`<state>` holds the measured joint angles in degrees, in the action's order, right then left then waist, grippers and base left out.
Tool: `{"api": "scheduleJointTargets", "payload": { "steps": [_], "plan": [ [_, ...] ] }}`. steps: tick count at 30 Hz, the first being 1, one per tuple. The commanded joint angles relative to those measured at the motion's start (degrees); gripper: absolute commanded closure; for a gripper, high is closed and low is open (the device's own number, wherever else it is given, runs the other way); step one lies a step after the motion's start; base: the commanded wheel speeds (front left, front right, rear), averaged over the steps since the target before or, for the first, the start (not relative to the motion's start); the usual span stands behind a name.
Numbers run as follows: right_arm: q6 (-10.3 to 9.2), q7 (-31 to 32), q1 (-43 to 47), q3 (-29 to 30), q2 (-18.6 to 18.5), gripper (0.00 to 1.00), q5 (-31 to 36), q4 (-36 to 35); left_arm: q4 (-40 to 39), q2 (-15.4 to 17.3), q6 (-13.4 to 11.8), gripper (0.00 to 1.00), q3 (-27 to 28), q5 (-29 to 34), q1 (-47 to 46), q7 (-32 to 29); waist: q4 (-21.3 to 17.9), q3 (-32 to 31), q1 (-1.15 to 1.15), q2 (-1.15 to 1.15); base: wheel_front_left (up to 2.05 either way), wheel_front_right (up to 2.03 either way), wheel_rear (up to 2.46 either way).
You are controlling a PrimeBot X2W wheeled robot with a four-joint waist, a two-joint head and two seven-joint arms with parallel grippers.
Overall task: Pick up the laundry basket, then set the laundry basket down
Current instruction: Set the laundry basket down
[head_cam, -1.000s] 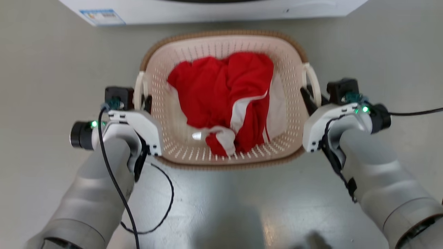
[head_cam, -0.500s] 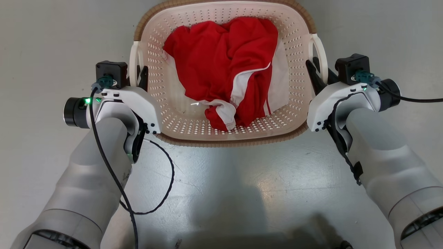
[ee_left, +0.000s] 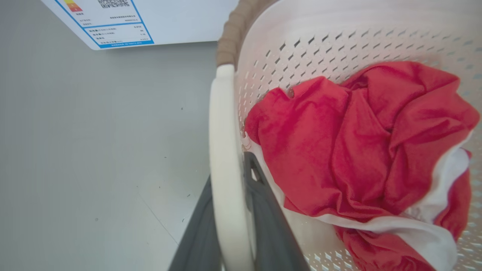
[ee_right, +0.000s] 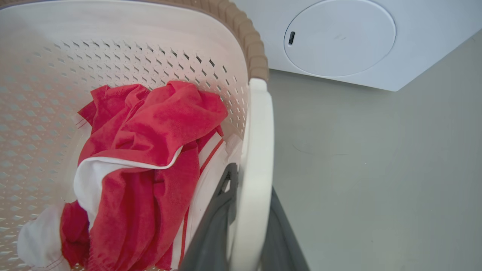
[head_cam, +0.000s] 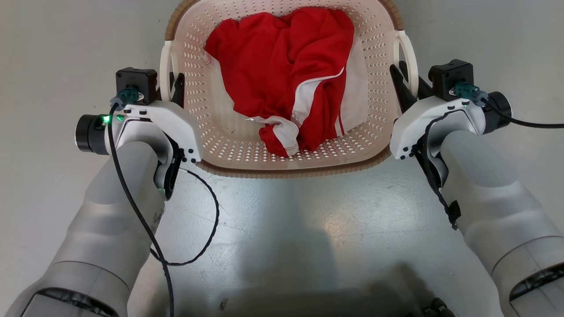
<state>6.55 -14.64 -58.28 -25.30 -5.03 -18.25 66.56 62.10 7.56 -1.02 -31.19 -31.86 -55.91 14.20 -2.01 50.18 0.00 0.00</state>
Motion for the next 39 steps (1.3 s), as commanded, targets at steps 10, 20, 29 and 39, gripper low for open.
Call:
{"api": "scheduleJointTargets", "payload": {
  "steps": [10, 20, 29, 39],
  "plan": [
    [0.94, -0.4, 3.8, 1.9, 2.0, 1.0, 4.0, -1.4, 0.3, 0.8, 1.5, 1.0, 2.6, 3.3, -1.5, 0.8, -0.2, 0.8, 0.0, 0.0, 0.0, 0.0, 0.0],
    [0.94, -0.4, 3.8, 4.2, 2.1, 0.0, 3.8, 0.5, 3.9, -0.5, 1.2, 0.0, 4.1, 3.7, -2.0, 0.8, -0.1, 1.1, 0.0, 0.0, 0.0, 0.0, 0.0],
    [0.94, -0.4, 4.4, 5.6, 2.1, 0.0, 5.0, -0.7, 7.9, -1.3, 1.1, 0.0, 4.0, 3.6, -2.7, 0.8, -0.3, 0.6, 0.0, 0.0, 0.0, 0.0, 0.0],
    [0.94, -0.4, 6.2, 6.5, 2.1, 0.0, 5.4, -3.7, 9.1, -1.0, 0.4, 0.0, 3.8, 4.0, -1.9, 0.8, -0.6, -2.1, 0.0, 0.0, 0.0, 0.0, 0.0]
  ]
}}
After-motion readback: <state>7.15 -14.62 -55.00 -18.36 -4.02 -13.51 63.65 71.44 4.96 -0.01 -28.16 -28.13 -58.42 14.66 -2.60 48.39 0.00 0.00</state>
